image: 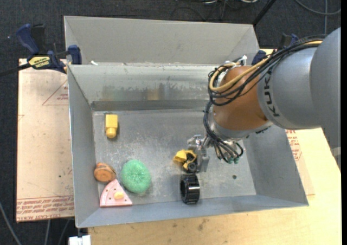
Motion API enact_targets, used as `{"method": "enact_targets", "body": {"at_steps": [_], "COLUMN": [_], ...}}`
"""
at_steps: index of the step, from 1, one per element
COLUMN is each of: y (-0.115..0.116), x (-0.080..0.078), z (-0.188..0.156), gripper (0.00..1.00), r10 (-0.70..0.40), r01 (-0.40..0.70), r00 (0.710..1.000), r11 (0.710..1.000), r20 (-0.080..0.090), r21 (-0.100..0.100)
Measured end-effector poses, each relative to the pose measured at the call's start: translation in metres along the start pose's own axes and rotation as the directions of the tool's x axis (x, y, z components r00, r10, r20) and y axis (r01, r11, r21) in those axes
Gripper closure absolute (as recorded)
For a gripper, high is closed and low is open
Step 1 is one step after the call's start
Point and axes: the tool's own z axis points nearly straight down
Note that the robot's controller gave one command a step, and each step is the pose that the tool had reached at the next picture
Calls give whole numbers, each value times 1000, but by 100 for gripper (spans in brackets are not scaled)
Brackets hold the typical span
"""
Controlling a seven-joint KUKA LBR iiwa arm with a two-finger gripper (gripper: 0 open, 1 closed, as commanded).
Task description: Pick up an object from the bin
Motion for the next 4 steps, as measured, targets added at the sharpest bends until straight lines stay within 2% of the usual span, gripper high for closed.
{"method": "enact_targets", "body": {"at_steps": [1,2,3,4], "y": [0,15,19,19], "x": [0,-1,-11,-11], "z": [0,0,0,0], "gripper": [100,100,100,100], "r10": [0,-5,-18,-19], "r01": [0,5,18,19], "r00": [1000,1000,1000,1000], "r11": [1000,1000,1000,1000], "r20": [0,1,0,0], "r21": [0,2,0,0]}}
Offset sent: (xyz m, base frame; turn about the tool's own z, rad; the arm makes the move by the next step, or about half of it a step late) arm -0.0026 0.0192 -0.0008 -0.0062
